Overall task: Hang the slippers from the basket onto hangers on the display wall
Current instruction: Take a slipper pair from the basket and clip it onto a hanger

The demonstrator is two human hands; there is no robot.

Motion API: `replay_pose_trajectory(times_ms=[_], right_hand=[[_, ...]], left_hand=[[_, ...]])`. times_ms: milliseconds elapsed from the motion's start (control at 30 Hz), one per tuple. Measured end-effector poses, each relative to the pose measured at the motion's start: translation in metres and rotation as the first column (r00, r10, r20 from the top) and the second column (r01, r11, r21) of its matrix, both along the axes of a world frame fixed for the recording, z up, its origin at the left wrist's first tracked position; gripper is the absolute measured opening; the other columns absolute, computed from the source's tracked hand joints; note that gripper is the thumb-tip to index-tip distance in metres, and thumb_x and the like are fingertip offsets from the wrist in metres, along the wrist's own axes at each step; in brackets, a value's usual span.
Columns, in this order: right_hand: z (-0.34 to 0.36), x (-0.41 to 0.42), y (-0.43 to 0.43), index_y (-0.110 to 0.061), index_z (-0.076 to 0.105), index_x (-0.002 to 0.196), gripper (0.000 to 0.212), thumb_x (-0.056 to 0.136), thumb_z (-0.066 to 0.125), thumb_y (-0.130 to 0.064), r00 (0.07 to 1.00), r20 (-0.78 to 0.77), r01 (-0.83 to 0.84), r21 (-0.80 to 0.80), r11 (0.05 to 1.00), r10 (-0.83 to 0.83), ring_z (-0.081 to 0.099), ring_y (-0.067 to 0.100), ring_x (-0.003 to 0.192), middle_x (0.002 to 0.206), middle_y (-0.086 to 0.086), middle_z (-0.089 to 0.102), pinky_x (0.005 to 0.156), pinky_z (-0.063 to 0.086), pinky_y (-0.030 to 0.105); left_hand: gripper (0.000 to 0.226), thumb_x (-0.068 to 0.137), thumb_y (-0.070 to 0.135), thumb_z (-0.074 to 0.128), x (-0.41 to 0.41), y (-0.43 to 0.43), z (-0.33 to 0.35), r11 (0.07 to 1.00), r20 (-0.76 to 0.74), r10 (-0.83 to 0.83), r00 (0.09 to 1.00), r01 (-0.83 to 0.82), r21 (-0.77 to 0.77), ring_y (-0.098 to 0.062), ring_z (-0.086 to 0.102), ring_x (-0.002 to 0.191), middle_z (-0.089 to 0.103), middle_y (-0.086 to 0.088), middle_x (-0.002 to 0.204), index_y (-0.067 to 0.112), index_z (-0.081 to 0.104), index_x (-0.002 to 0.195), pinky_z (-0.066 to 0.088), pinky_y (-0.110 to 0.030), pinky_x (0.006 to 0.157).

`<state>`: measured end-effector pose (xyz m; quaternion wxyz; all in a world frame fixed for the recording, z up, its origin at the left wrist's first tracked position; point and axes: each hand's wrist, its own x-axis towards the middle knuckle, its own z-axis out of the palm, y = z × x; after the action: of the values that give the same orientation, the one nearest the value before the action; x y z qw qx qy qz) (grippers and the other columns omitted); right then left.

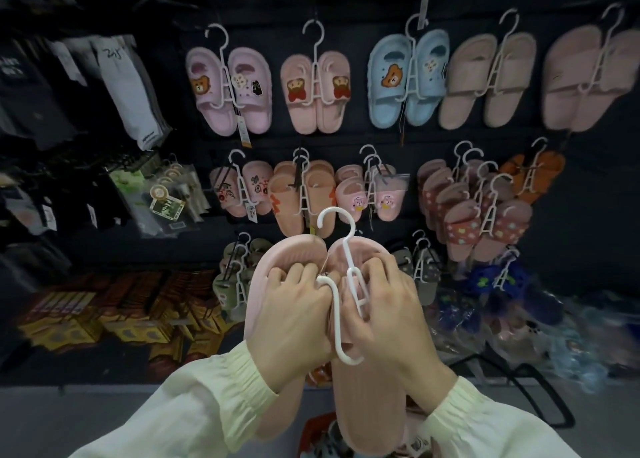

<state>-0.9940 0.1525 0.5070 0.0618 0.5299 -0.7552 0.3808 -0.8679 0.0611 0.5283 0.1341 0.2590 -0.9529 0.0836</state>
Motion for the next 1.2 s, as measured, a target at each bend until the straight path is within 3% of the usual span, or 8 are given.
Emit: replay_pose_trajectory(times_ms=[167,367,467,567,667,833,1033,1200], right_hand=[[0.014,-0.004,0.009,-0.024,0.042,0.088,0.018,0.091,0.055,-0.036,0.997,0.064,-0.039,0.003,0.999,0.038,0.048,0.009,0.095,0.111,-0.010,0.045,0.084,0.037,0.023],[0.021,-0.007,0.017,-0.026,0.043,0.089,0.013,0.088,0.050,-0.038,0.994,0.091,-0.066,-0.008,0.998,0.067,0.047,0.007,0.107,0.110,-0.011,0.045,0.093,0.045,0.035],[0.016,-0.007,0.022,-0.032,0.041,0.088,0.012,0.090,0.049,-0.041,0.995,0.092,-0.035,-0.015,0.999,0.037,0.045,0.005,0.103,0.105,-0.013,0.043,0.093,0.045,0.037],[0.011,-0.013,0.026,-0.031,0.042,0.088,0.016,0.092,0.048,-0.045,0.998,0.057,0.001,-0.015,1.000,0.000,0.045,0.008,0.105,0.103,-0.011,0.043,0.096,0.043,0.041],[0.008,-0.017,0.033,-0.030,0.042,0.086,0.019,0.094,0.046,-0.047,0.999,0.042,0.033,-0.021,0.999,-0.032,0.045,0.011,0.107,0.102,-0.010,0.044,0.096,0.041,0.043],[-0.002,-0.017,0.047,-0.033,0.044,0.089,0.018,0.100,0.036,-0.046,0.998,0.004,0.069,0.030,0.997,-0.069,0.047,0.013,0.104,0.103,-0.008,0.043,0.093,0.039,0.040],[-0.010,-0.012,0.052,-0.031,0.049,0.092,0.023,0.102,0.032,-0.043,0.991,-0.030,0.129,0.089,0.988,-0.127,0.047,0.012,0.105,0.105,-0.010,0.041,0.091,0.038,0.039],[-0.002,-0.007,0.054,-0.034,0.044,0.093,0.016,0.101,0.035,-0.044,0.982,-0.052,0.186,0.095,0.978,-0.182,0.046,0.012,0.105,0.107,-0.010,0.040,0.088,0.037,0.036]], left_hand=[[0.062,0.070,0.073,0.047,-0.001,0.009,0.011,1.000,-0.024,-0.026,0.999,0.026,0.009,-0.021,0.049,0.088,0.057,0.006,0.098,0.032,0.059,0.114,0.036,-0.039,0.079],[0.071,0.066,0.077,0.046,-0.002,0.016,0.012,0.997,-0.011,-0.069,0.998,0.070,0.045,-0.020,0.049,0.091,0.057,0.006,0.101,0.032,0.058,0.120,0.037,-0.038,0.079],[0.086,0.066,0.077,0.042,-0.004,0.016,0.009,0.994,0.009,-0.074,0.997,0.073,0.085,-0.022,0.053,0.102,0.058,0.005,0.113,0.028,0.052,0.136,0.041,-0.040,0.086],[0.110,0.058,0.079,0.058,-0.003,0.011,0.005,0.993,0.080,-0.092,0.993,0.085,0.082,-0.023,0.053,0.103,0.054,0.002,0.117,0.018,0.040,0.147,0.045,-0.040,0.085],[0.126,0.054,0.072,0.073,0.000,0.002,0.003,0.989,0.170,-0.129,0.977,0.114,0.093,-0.021,0.041,0.105,0.043,0.002,0.120,0.016,0.020,0.153,0.044,-0.038,0.090],[0.112,0.068,0.052,0.071,0.000,-0.005,0.010,0.977,0.154,-0.192,0.969,0.174,0.123,-0.018,0.029,0.108,0.032,0.004,0.121,0.020,0.002,0.150,0.038,-0.034,0.095],[0.095,0.074,0.058,0.047,-0.004,-0.014,0.024,0.953,0.043,-0.265,0.963,0.254,0.165,-0.018,0.035,0.111,0.035,0.003,0.126,0.012,0.018,0.153,0.042,-0.036,0.094],[0.088,0.076,0.049,0.065,-0.006,-0.030,0.037,0.911,0.003,-0.349,0.937,0.338,0.237,-0.013,0.029,0.124,0.030,0.010,0.134,0.026,0.023,0.151,0.033,-0.032,0.105]])
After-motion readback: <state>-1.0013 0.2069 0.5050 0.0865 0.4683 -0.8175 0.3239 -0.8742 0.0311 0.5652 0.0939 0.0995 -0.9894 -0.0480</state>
